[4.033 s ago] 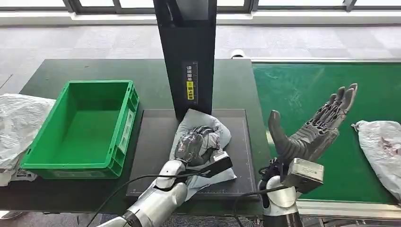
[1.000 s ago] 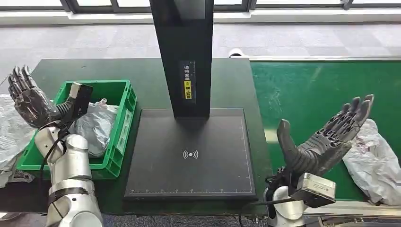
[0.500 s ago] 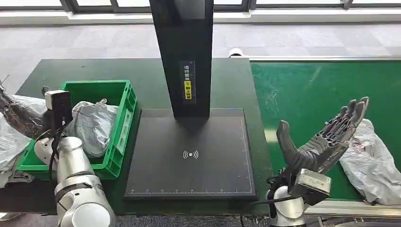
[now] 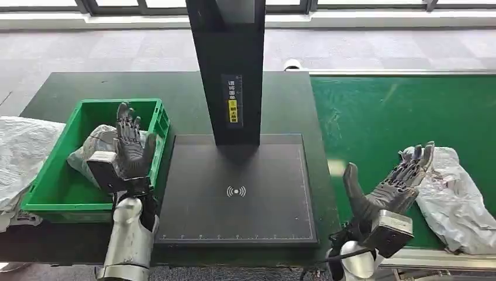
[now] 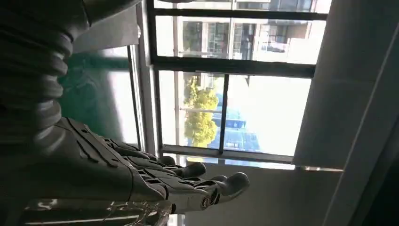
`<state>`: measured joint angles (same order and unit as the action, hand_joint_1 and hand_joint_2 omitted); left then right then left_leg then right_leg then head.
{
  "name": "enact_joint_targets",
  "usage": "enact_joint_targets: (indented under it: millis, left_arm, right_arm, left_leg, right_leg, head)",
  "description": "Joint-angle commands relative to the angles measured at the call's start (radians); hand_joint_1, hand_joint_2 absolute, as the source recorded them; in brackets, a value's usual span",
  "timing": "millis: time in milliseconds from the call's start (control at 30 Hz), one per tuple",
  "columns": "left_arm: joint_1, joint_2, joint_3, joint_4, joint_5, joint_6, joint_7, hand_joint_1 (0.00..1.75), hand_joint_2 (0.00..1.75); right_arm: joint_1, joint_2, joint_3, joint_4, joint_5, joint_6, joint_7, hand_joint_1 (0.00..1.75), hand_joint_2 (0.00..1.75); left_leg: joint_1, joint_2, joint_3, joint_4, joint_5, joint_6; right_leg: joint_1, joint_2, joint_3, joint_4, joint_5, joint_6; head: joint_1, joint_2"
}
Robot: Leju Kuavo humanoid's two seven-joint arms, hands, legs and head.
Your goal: Moved the parcel from conveyor to table for the left to box.
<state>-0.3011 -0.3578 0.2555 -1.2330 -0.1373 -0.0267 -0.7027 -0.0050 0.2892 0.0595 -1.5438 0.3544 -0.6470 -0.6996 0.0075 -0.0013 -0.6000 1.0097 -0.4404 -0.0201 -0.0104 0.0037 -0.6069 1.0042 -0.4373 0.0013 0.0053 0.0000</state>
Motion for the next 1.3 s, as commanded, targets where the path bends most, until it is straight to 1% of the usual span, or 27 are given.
enact_joint_targets:
  millis: [33,100,167,200,333,400,433,467,500,533,567,600,700,733,800,833,1000,1033,1067,1100,1133,1200,1233,1267,1300]
  left_arm:
    - [0.136,0.01,-0.174,-0.07,0.086,-0.106,0.005,0.0,1.75]
    - [0.151,0.009,-0.19,-0.07,0.109,-0.113,0.005,0.0,1.75]
    - [0.16,0.009,-0.196,-0.072,0.128,-0.115,0.005,0.0,1.75]
    - [0.16,0.009,-0.196,-0.072,0.128,-0.115,0.005,0.0,1.75]
    - [0.16,0.009,-0.196,-0.072,0.128,-0.115,0.005,0.0,1.75]
    - [0.171,0.009,-0.202,-0.062,0.161,-0.122,0.005,0.0,1.75]
    - [0.18,0.009,-0.21,-0.064,0.157,-0.103,0.005,0.0,1.75]
    - [0.186,0.009,-0.218,-0.068,0.138,-0.085,0.005,0.0,1.75]
    - [0.187,0.009,-0.224,-0.065,0.122,-0.063,0.005,0.0,1.75]
    - [0.186,0.009,-0.226,-0.057,0.122,-0.047,0.005,0.0,1.75]
    - [0.187,0.009,-0.225,-0.055,0.129,-0.048,0.005,0.0,1.75]
    - [0.188,0.009,-0.221,-0.047,0.127,-0.043,0.005,0.0,1.75]
    - [0.188,0.009,-0.221,-0.047,0.127,-0.043,0.005,0.0,1.75]
    - [0.188,0.009,-0.221,-0.047,0.127,-0.043,0.005,0.0,1.75]
    - [0.188,0.009,-0.221,-0.047,0.127,-0.043,0.005,0.0,1.75]
    - [0.188,0.009,-0.221,-0.047,0.127,-0.043,0.005,0.0,1.75]
    - [0.188,0.009,-0.221,-0.047,0.127,-0.043,0.005,0.0,1.75]
    - [0.188,0.009,-0.221,-0.047,0.127,-0.043,0.005,0.0,1.75]
    - [0.189,0.009,-0.215,-0.041,0.12,-0.037,0.005,0.0,1.75]
    - [0.192,0.009,-0.214,-0.043,0.118,-0.036,0.005,0.0,1.75]
    - [0.195,0.009,-0.208,-0.044,0.125,-0.036,0.005,0.0,1.75]
    - [0.2,0.009,-0.199,-0.045,0.149,-0.071,0.005,0.0,1.75]
    - [0.208,0.009,-0.193,-0.054,0.147,-0.072,0.005,0.0,1.75]
    - [0.215,0.009,-0.188,-0.06,0.158,-0.077,0.005,0.0,1.75]
    - [0.223,0.009,-0.185,-0.067,0.162,-0.079,0.005,0.0,1.75]
  right_arm:
    - [-0.032,-0.071,0.118,0.119,-0.073,0.16,0.001,0.0,1.75]
    - [-0.055,-0.066,0.149,0.142,-0.087,0.228,0.001,0.0,1.75]
    - [-0.059,-0.063,0.162,0.148,-0.085,0.237,0.001,0.0,1.75]
    - [-0.059,-0.063,0.162,0.148,-0.085,0.237,0.001,0.0,1.75]
    - [-0.059,-0.063,0.162,0.148,-0.085,0.237,0.001,0.0,1.75]
    - [-0.056,-0.058,0.175,0.15,-0.103,0.273,0.001,0.0,1.75]
    - [-0.058,-0.047,0.174,0.16,-0.121,0.288,0.001,0.0,1.75]
    - [-0.064,-0.041,0.174,0.175,-0.126,0.295,0.001,0.0,1.75]
    - [-0.073,-0.04,0.178,0.197,-0.115,0.289,0.001,0.0,1.75]
    - [-0.085,-0.039,0.181,0.22,-0.103,0.277,0.001,0.0,1.75]
    - [-0.089,-0.038,0.18,0.226,-0.102,0.274,0.001,0.0,1.75]
    - [-0.094,-0.039,0.174,0.239,-0.098,0.264,0.001,0.0,1.75]
    - [-0.094,-0.039,0.174,0.239,-0.098,0.264,0.001,0.0,1.75]
    - [-0.094,-0.039,0.174,0.239,-0.098,0.264,0.001,0.0,1.75]
    - [-0.094,-0.039,0.174,0.239,-0.098,0.264,0.001,0.0,1.75]
    - [-0.094,-0.039,0.174,0.239,-0.098,0.264,0.001,0.0,1.75]
    - [-0.094,-0.039,0.174,0.239,-0.098,0.264,0.001,0.0,1.75]
    - [-0.094,-0.039,0.174,0.239,-0.098,0.264,0.001,0.0,1.75]
    - [-0.102,-0.04,0.157,0.275,-0.048,0.219,0.001,0.0,1.75]
    - [-0.114,-0.033,0.14,0.312,-0.003,0.186,0.001,0.0,1.75]
    - [-0.134,-0.026,0.096,0.387,0.144,0.083,0.029,0.0,1.75]
    - [-0.151,-0.031,0.04,0.444,0.329,-0.009,0.117,0.0,1.75]
    - [-0.155,-0.036,-0.026,0.466,0.514,-0.051,0.216,0.0,1.75]
    - [-0.153,-0.031,-0.121,0.455,0.684,-0.051,0.3,0.0,1.75]
    - [-0.153,-0.022,-0.195,0.452,0.803,-0.051,0.338,0.0,1.75]
  left_leg:
    - [0.0,0.003,0.007,-0.005,-0.001,0.001]
    - [0.0,0.003,0.007,-0.004,-0.001,0.001]
    - [0.0,0.004,0.006,-0.003,-0.001,0.001]
    - [0.0,0.002,0.005,-0.002,-0.001,0.0]
    - [0.001,0.001,0.005,-0.003,-0.001,0.001]
    - [0.0,0.002,0.005,-0.003,-0.001,0.001]
    - [0.0,0.001,0.004,-0.002,0.0,0.001]
    - [0.0,0.002,0.006,-0.003,-0.001,0.001]
    - [0.0,0.002,0.005,-0.003,-0.001,0.001]
    - [0.0,0.003,0.007,-0.004,-0.001,0.001]
    - [0.0,0.002,0.005,-0.002,-0.001,0.0]
    - [0.001,0.002,0.006,-0.003,-0.001,0.001]
    - [0.001,0.002,0.005,-0.002,0.0,0.0]
    - [0.0,0.001,0.006,-0.004,0.0,0.001]
    - [0.0,0.001,0.004,-0.002,0.0,0.0]
    - [0.0,0.002,0.006,-0.003,-0.001,0.001]
    - [0.0,0.001,0.003,-0.002,0.0,0.0]
    - [0.0,0.002,0.005,-0.003,0.0,0.001]
    - [0.001,0.002,0.006,-0.004,-0.001,0.001]
    - [0.0,0.001,0.005,-0.003,-0.001,0.001]
    - [0.0,0.001,0.005,-0.002,0.0,0.001]
    - [0.0,0.002,0.005,-0.003,0.0,0.001]
    - [0.0,0.002,0.007,-0.005,0.0,0.001]
    - [0.0,0.0,0.006,-0.004,0.0,0.001]
    - [0.0,0.0,0.008,-0.005,0.001,0.001]
  right_leg:
    - [0.0,0.002,0.007,-0.004,0.0,0.0]
    - [0.0,0.003,0.006,-0.004,0.0,0.0]
    - [0.0,0.004,0.005,-0.003,0.0,0.0]
    - [0.0,0.002,0.004,-0.002,-0.001,0.0]
    - [0.001,0.001,0.005,-0.003,-0.001,0.0]
    - [0.001,0.001,0.005,-0.003,-0.001,0.0]
    - [0.0,0.0,0.005,-0.002,-0.001,0.0]
    - [0.0,0.001,0.007,-0.004,-0.001,0.0]
    - [0.0,0.001,0.005,-0.003,-0.001,0.0]
    - [0.0,0.002,0.007,-0.004,0.0,0.0]
    - [0.0,0.001,0.005,-0.002,0.0,0.0]
    - [0.0,0.001,0.006,-0.003,0.0,0.0]
    - [0.001,0.0,0.005,-0.002,0.0,0.0]
    - [0.0,0.0,0.007,-0.004,0.0,0.0]
    - [0.0,0.0,0.004,-0.002,-0.001,0.0]
    - [0.0,0.001,0.005,-0.003,-0.001,0.0]
    - [0.0,0.0,0.004,-0.001,-0.001,0.0]
    - [0.0,0.0,0.005,-0.003,-0.001,0.0]
    - [0.001,0.0,0.007,-0.005,0.0,0.0]
    - [0.0,0.0,0.005,-0.002,-0.001,0.0]
    - [0.0,0.0,0.005,-0.002,0.0,0.0]
    - [0.0,0.0,0.005,-0.003,0.0,0.0]
    - [0.0,0.001,0.007,-0.004,0.0,0.0]
    - [0.0,-0.001,0.007,-0.004,0.0,0.0]
    - [0.0,-0.001,0.008,-0.006,0.0,0.0]
  head:
    - [0.0,0.0]
    - [0.0,0.0]
    - [0.0,0.0]
    - [0.0,0.0]
    - [0.0,0.0]
    - [0.0,0.0]
    - [0.0,0.0]
    - [0.0,0.0]
    - [0.0,0.0]
    - [0.0,0.0]
    - [0.0,0.0]
    - [0.0,0.0]
    - [0.0,0.0]
    - [0.0,0.0]
    - [0.0,0.0]
    - [0.0,0.0]
    - [0.0,0.0]
    - [0.0,0.0]
    - [0.0,0.0]
    - [0.0,0.0]
    - [0.0,0.0]
    - [0.0,0.0]
    - [0.0,0.0]
    - [0.0,0.0]
    - [0.0,0.0]
